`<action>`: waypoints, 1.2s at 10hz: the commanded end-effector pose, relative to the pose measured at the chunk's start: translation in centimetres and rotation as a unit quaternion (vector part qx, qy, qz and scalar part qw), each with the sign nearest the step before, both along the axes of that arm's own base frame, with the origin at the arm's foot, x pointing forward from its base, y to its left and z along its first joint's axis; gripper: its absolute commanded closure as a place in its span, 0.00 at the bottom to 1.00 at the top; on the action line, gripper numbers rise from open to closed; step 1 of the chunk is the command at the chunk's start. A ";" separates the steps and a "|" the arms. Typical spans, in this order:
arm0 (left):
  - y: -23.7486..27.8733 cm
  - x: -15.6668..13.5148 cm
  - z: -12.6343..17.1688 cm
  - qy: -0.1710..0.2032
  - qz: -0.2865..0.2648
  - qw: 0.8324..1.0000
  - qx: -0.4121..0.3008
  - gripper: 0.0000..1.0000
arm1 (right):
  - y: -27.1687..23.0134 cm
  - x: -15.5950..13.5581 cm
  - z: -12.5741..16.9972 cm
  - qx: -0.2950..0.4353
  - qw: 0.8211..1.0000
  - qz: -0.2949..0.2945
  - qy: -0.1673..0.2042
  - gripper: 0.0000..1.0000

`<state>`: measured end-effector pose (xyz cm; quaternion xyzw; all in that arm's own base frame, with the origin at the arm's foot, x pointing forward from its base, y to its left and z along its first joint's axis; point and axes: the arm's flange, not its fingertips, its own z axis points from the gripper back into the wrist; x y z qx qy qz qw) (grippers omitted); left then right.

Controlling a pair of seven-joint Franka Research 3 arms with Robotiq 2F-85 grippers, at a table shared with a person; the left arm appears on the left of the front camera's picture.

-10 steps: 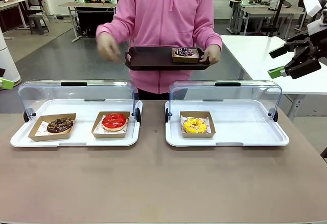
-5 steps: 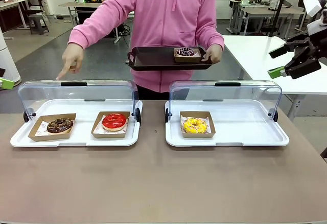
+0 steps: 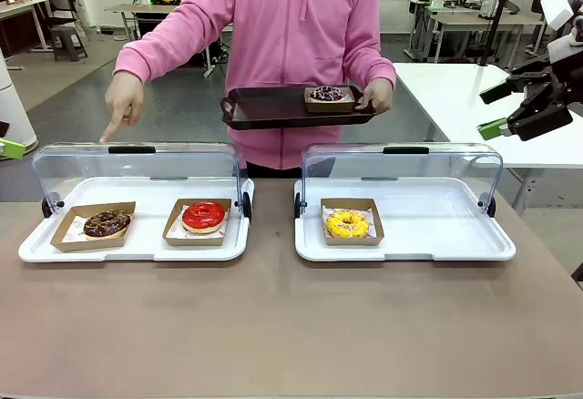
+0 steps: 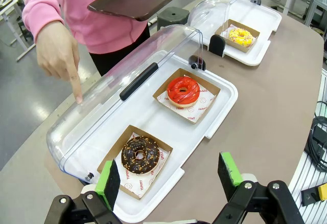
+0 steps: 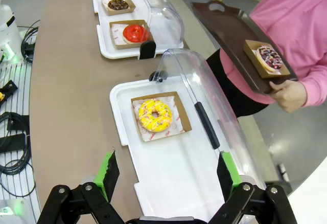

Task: Provide the desired donut to the person.
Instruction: Pick up and lift the Paper togo box containing the Donut pointed at by the person.

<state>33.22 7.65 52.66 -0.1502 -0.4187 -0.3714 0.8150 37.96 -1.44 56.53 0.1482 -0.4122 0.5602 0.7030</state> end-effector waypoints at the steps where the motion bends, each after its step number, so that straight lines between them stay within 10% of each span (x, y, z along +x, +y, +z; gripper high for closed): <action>1: 0.0 0.1 -0.1 -0.003 -0.005 1.000 -0.006 0.00 | 0.1 0.0 -0.2 -0.004 1.000 0.004 0.000 0.00; 9: 0.0 0.0 0.0 0.000 0.000 1.000 0.000 0.00 | 0.1 0.0 -0.2 -0.004 1.000 0.004 0.000 0.00; 12: -1.8 1.0 -2.5 0.066 -0.066 0.971 0.221 0.00 | 0.1 0.0 -0.2 -0.004 1.000 0.004 0.000 0.00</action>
